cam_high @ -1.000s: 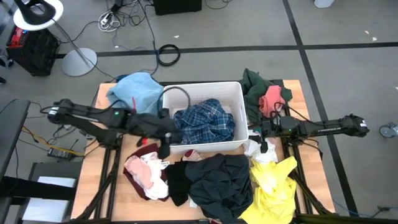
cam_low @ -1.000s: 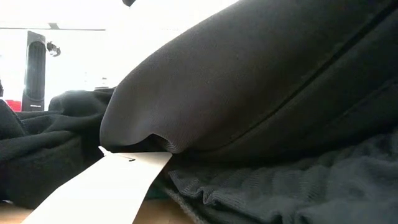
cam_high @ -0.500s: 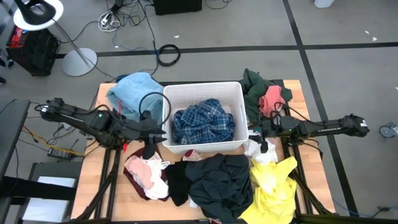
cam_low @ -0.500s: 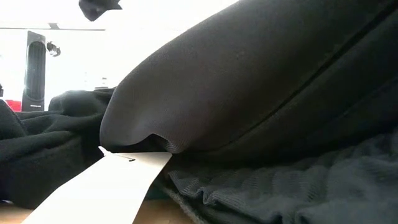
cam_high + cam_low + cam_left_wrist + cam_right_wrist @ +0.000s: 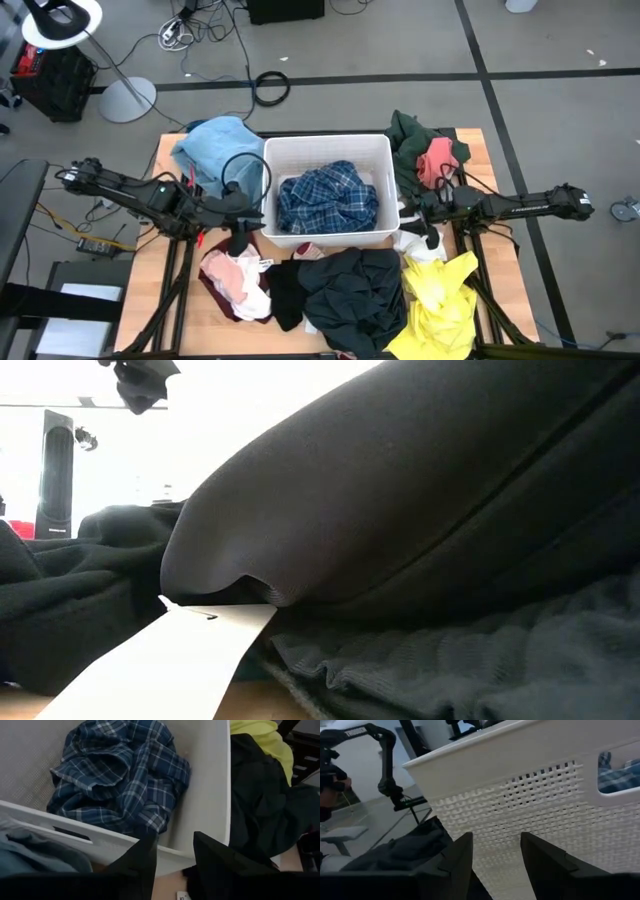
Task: Sort clothes
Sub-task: Put the white shirt into the laundry bin
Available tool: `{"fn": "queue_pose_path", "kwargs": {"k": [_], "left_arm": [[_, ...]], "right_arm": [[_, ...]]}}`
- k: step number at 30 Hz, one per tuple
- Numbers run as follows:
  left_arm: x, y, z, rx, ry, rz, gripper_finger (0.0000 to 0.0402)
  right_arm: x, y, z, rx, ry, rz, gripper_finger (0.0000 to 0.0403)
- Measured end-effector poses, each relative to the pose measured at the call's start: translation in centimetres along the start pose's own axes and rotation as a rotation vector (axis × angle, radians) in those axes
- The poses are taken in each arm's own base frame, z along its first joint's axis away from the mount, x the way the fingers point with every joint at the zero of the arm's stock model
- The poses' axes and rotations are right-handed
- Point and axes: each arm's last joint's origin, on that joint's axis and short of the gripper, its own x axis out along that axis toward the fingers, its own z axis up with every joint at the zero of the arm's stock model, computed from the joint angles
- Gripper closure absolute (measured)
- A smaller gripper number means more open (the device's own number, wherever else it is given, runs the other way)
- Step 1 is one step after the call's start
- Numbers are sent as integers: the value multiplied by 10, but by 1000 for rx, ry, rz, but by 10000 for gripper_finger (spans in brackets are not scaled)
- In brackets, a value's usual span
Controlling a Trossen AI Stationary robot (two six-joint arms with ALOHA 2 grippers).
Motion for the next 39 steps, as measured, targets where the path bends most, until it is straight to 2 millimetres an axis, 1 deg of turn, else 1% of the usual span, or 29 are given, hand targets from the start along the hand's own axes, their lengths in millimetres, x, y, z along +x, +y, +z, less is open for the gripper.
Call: {"fn": "queue_pose_path", "kwargs": {"k": [5, 9, 11, 14, 16, 18, 21, 26, 30, 33, 36, 39], "left_arm": [[1, -1, 1, -7, -14, -1, 266], [1, -2, 3, -32, -27, -15, 266], [1, -2, 3, -37, -27, -24, 266], [1, -2, 2, -43, -18, -36, 266], [1, -3, 2, -45, -13, -45, 266], [1, -4, 2, -43, -7, -58, 266], [0, -4, 1, -34, -2, -68, 266], [0, -7, 0, -16, 0, -80, 266], [-2, -10, -2, 0, 13, -99, 266], [-5, -11, -4, 10, 24, -110, 266], [-9, -12, -6, 13, 33, -130, 266], [-15, -13, -7, 16, 33, -164, 266]], "right_arm": [[0, -1, 0, -10, -6, -26, 231], [-1, -5, -1, -88, 17, -109, 231], [-2, -6, 5, -124, 66, -188, 231], [-10, -3, 23, -162, 181, -328, 231], [-18, 2, 40, -139, 223, -390, 231], [-22, 8, 57, -77, 146, -398, 231], [-27, 17, 81, 4, 82, -377, 231], [-41, 33, 116, 55, 123, -368, 233], [-51, 45, 142, 119, 258, -391, 240], [-47, 51, 154, 154, 423, -434, 247], [-37, 56, 157, 213, 612, -481, 255], [-25, 60, 152, 303, 813, -535, 261]]}}
